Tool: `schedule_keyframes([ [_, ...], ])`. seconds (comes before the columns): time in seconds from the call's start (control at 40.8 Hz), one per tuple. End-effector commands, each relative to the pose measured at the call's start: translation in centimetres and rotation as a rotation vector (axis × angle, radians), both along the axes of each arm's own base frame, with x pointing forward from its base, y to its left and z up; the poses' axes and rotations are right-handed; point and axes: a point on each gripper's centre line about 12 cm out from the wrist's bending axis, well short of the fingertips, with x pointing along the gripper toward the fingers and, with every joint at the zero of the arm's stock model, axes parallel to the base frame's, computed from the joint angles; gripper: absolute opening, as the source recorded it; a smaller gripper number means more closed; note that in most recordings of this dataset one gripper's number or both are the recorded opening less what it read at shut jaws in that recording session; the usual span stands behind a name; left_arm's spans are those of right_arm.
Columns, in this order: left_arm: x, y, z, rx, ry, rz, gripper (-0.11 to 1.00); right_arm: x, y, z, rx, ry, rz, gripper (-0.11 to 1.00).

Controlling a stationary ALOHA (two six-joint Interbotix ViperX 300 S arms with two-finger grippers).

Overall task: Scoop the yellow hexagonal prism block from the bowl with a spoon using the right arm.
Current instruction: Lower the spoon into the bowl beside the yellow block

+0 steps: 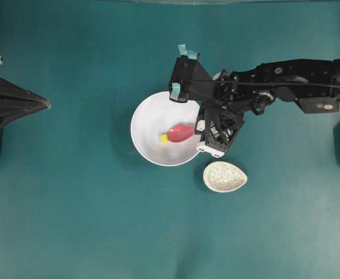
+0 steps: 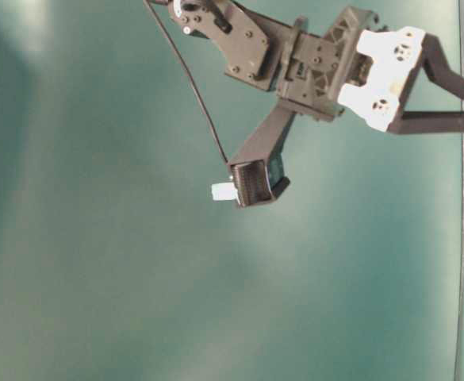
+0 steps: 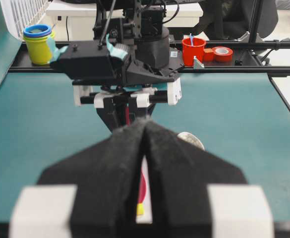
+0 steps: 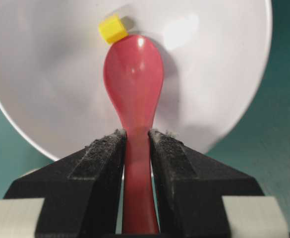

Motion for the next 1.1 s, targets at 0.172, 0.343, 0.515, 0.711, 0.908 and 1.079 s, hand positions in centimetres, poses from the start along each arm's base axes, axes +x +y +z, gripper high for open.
schedule_keyframes([
  [0.172,0.2,0.0,1.2,0.002,-0.034,0.001,-0.01,1.4,-0.2,0.9,-0.027,-0.092,-0.002,0.23],
  [0.343,0.2,0.0,1.1,0.002,-0.031,0.001,-0.01,1.9,-0.4,1.1,-0.041,-0.137,-0.009,0.23],
  [0.515,0.2,0.0,1.1,0.002,-0.031,0.001,-0.01,2.2,-0.5,1.5,-0.05,-0.175,-0.016,0.23],
  [0.711,0.2,0.0,1.2,0.002,-0.034,0.001,-0.01,2.5,-0.7,1.7,-0.065,-0.209,-0.018,0.23],
  [0.908,0.2,0.0,1.2,0.002,-0.031,0.001,-0.01,2.8,-0.8,1.9,-0.075,-0.24,-0.023,0.23],
  [1.079,0.2,0.0,1.1,0.002,-0.026,0.001,-0.01,2.9,-0.8,2.0,-0.078,-0.255,-0.026,0.23],
])
